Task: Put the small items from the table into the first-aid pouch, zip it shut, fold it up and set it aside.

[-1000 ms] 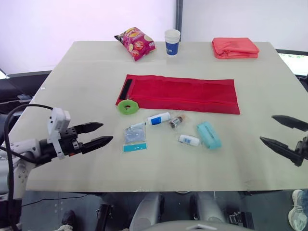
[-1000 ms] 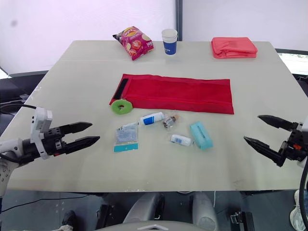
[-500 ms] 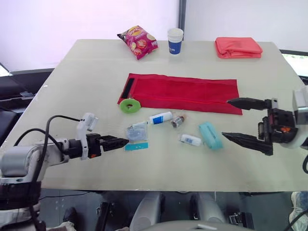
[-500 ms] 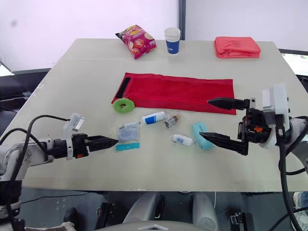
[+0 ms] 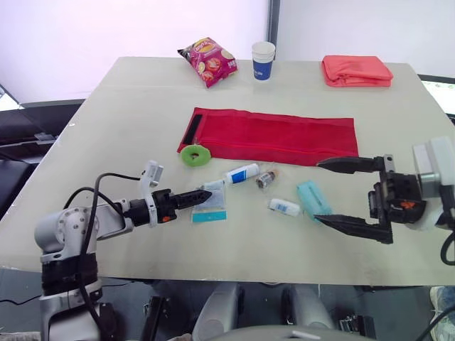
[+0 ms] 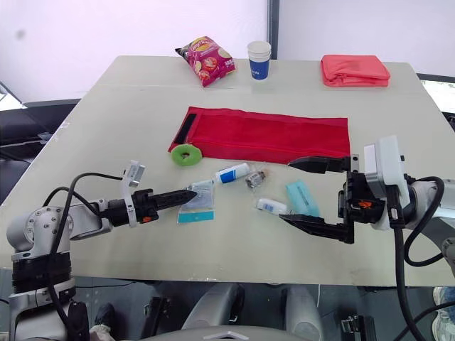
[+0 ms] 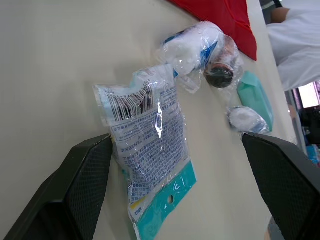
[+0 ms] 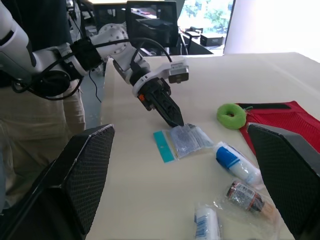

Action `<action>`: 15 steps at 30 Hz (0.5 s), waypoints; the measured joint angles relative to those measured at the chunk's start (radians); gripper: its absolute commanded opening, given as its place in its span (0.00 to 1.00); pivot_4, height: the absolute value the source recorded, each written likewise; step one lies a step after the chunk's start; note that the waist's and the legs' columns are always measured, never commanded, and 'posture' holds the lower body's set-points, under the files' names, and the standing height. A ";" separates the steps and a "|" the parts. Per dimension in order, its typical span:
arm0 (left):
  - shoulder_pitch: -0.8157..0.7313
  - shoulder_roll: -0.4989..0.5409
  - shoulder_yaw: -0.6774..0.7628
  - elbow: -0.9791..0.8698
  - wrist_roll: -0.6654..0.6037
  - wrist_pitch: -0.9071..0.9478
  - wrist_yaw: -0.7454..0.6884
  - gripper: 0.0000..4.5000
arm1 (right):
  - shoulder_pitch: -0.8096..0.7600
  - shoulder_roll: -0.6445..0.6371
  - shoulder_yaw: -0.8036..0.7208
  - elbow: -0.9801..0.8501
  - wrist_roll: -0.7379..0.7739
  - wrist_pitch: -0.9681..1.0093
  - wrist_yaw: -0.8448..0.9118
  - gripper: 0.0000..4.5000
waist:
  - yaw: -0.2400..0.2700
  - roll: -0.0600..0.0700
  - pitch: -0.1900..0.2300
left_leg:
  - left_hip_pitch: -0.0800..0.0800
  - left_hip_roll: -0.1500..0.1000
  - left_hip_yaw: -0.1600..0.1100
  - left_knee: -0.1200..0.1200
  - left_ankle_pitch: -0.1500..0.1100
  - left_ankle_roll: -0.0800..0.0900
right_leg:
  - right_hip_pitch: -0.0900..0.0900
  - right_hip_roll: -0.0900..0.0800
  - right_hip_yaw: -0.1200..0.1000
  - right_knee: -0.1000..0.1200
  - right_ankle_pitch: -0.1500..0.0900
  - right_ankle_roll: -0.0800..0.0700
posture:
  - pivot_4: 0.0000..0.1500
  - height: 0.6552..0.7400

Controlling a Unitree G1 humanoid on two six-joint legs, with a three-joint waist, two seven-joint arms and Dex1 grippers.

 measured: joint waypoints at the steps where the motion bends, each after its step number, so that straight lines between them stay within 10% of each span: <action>1: 0.000 -0.004 0.002 0.003 -0.001 0.003 0.003 0.65 | 0.000 0.000 0.000 -0.001 0.003 0.000 -0.004 1.00 | -0.001 0.000 0.000 | 0.000 0.000 0.000 0.000 0.000 0.000 | 0.000 0.000 0.000 0.000 0.000 0.000 | 1.00 1.00; 8: -0.001 -0.019 0.008 0.010 -0.002 0.002 0.021 0.03 | -0.033 0.011 0.045 -0.012 0.014 0.010 -0.062 1.00 | -0.001 0.000 0.000 | 0.000 0.000 0.000 0.000 0.000 0.000 | 0.000 0.000 0.000 0.000 0.000 0.000 | 1.00 1.00; 15: 0.010 -0.014 0.092 -0.017 -0.100 0.035 0.004 0.01 | -0.061 0.106 0.186 -0.019 0.078 0.148 -0.322 1.00 | -0.006 -0.001 0.001 | 0.000 0.001 -0.001 0.000 0.001 -0.001 | -0.001 0.000 0.004 0.000 0.000 0.000 | 1.00 1.00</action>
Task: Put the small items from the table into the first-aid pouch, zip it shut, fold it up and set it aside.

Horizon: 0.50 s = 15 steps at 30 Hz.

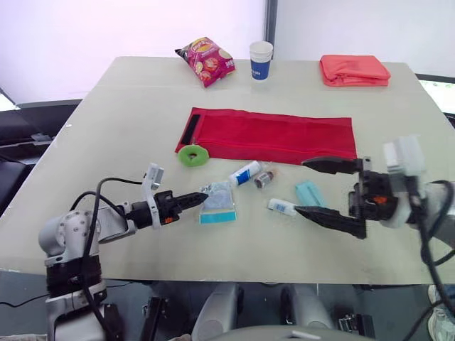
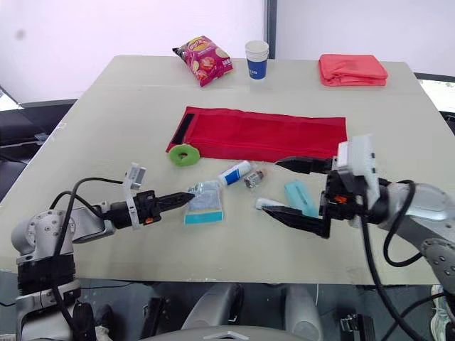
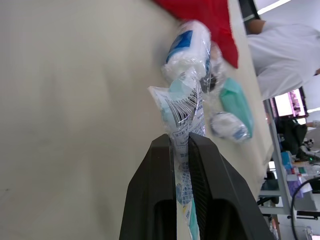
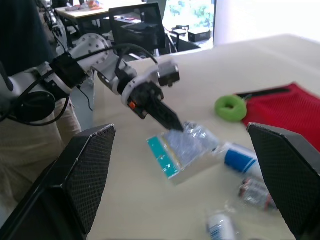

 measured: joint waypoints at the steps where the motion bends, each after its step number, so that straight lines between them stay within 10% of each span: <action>1: 0.000 0.008 0.022 -0.005 -0.021 0.011 -0.002 0.01 | -0.006 0.019 0.021 0.000 0.015 0.020 -0.037 1.00 | -0.002 0.000 0.000 | 0.000 0.000 0.000 0.000 0.000 0.000 | 0.000 0.000 0.000 0.000 0.000 0.000 | 1.00 1.00; 15: -0.087 -0.121 0.128 -0.128 -0.556 -0.060 0.481 0.01 | -0.157 0.303 0.182 0.234 0.389 0.206 -0.642 1.00 | -0.023 -0.002 0.000 | 0.000 0.000 -0.001 0.000 0.001 -0.001 | -0.001 0.001 0.001 0.001 0.000 0.000 | 1.00 1.00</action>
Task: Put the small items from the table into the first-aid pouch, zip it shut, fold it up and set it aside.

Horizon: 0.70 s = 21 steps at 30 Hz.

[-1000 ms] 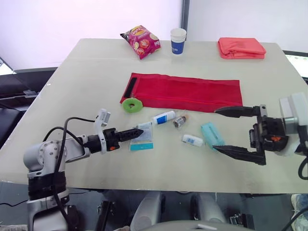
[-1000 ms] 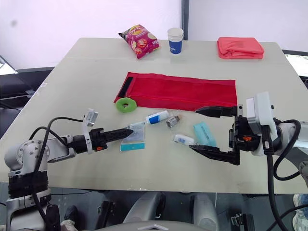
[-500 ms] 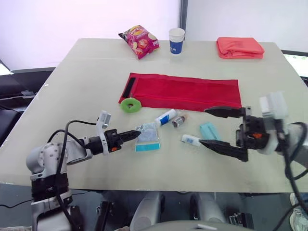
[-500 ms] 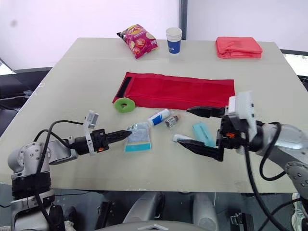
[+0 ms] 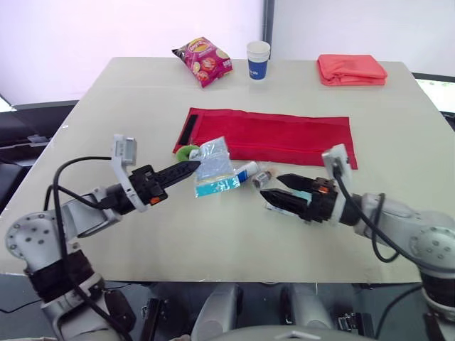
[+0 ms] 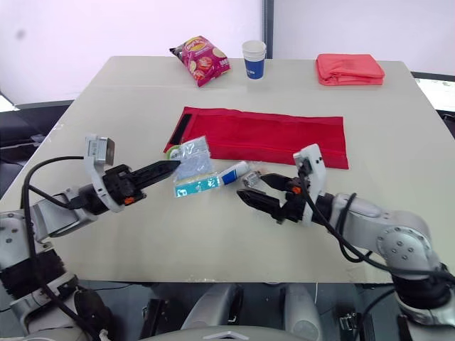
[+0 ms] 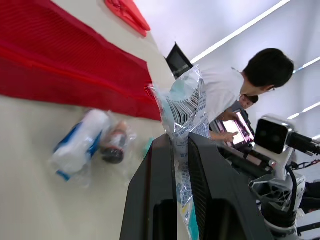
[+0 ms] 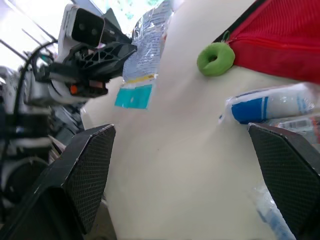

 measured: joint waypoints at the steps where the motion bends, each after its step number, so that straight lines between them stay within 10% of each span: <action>1: 0.001 0.000 -0.016 -0.009 -0.033 -0.023 0.034 0.01 | -0.008 0.012 0.003 0.010 0.010 0.001 -0.015 1.00 | 0.000 0.000 0.000 | 0.000 0.000 0.000 0.000 0.000 0.000 | 0.000 0.000 0.000 0.000 0.000 0.000 | 1.00 1.00; 11: 0.052 -0.031 -0.228 -0.121 -0.272 -0.368 0.348 0.00 | -0.095 0.198 -0.001 0.117 0.153 -0.081 -0.210 0.91 | 0.002 0.000 0.000 | 0.000 -0.001 0.002 0.000 0.000 0.000 | -0.001 0.001 0.000 0.000 0.000 0.000 | 1.00 1.00; 21: 0.091 0.028 -0.344 -0.182 -0.335 -0.520 0.375 0.00 | -0.121 0.267 -0.008 0.137 0.193 -0.146 -0.280 0.01 | 0.000 0.000 0.000 | 0.000 0.000 0.003 0.000 0.000 0.000 | -0.001 0.007 -0.001 0.001 0.000 0.000 | 1.00 1.00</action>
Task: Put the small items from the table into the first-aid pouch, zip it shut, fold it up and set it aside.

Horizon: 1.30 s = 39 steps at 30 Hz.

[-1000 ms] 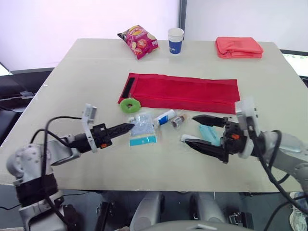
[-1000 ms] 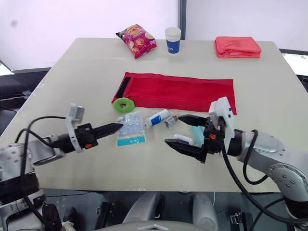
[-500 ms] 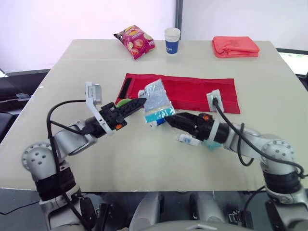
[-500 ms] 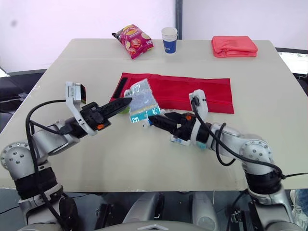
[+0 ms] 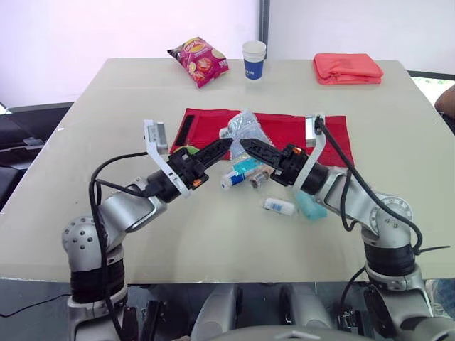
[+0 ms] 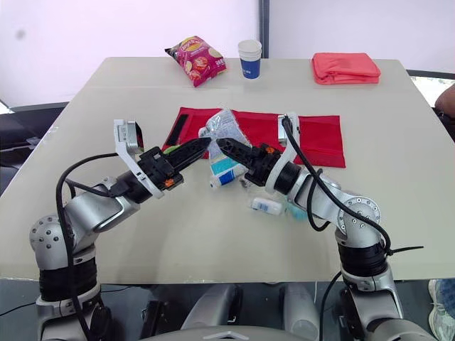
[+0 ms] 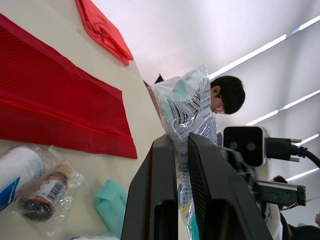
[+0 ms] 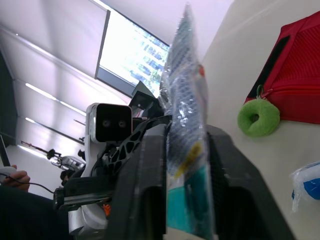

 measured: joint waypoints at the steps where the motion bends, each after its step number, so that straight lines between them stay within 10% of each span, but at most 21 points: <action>1: 0.001 0.008 -0.009 0.000 -0.001 -0.012 -0.003 0.00 | -0.001 -0.001 0.000 0.001 0.003 -0.001 -0.004 0.01 | 0.000 0.000 0.000 | 0.000 0.000 0.000 0.000 0.000 0.000 | 0.000 0.000 0.000 0.000 0.000 0.000 | 1.00 1.00; 6: 0.001 0.042 -0.027 -0.001 0.011 -0.029 -0.034 0.00 | -0.001 -0.003 0.000 0.001 0.019 -0.002 -0.012 0.01 | -0.001 0.000 0.000 | 0.000 0.000 0.000 0.000 0.000 0.000 | 0.000 0.001 0.000 0.000 0.000 0.000 | 1.00 1.00; 16: 0.031 0.420 -0.018 0.005 0.388 0.029 -0.431 0.99 | 0.040 -0.103 -0.010 -0.016 0.062 0.011 -0.039 0.01 | -0.011 0.003 0.002 | 0.000 0.001 0.000 -0.003 -0.001 0.001 | -0.001 0.003 0.000 -0.001 -0.001 -0.001 | 1.00 1.00; 20: -0.035 0.606 -0.134 0.176 0.820 -0.133 -0.768 1.00 | 0.072 -0.161 -0.041 -0.020 0.074 0.007 -0.053 0.01 | -0.018 0.007 0.004 | 0.001 0.000 0.002 -0.005 -0.003 0.005 | -0.001 0.003 0.001 -0.001 -0.001 0.000 | 1.00 1.00; 24: -0.242 0.582 -0.341 0.476 1.184 -0.331 -0.938 1.00 | 0.060 -0.183 -0.055 -0.045 0.096 0.000 -0.061 0.01 | -0.017 0.007 0.005 | 0.000 0.001 0.001 -0.006 -0.003 0.005 | -0.001 0.005 0.000 -0.001 -0.001 0.000 | 1.00 1.00; 33: -0.794 0.236 -0.671 1.409 1.832 -0.828 -1.084 1.00 | 0.128 -0.139 -0.041 -0.161 0.058 -0.073 -0.129 0.01 | -0.022 -0.003 0.007 | -0.021 -0.001 0.000 0.001 0.000 0.001 | -0.018 0.002 -0.002 0.000 0.000 0.001 | 1.00 1.00; 39: -0.927 0.158 -0.732 1.625 2.065 -1.039 -1.044 1.00 | 0.175 -0.122 -0.034 -0.234 0.032 -0.126 -0.176 0.01 | -0.032 -0.004 0.008 | -0.020 0.000 0.001 0.000 0.000 0.001 | -0.020 0.001 -0.001 0.001 0.000 0.001 | 1.00 1.00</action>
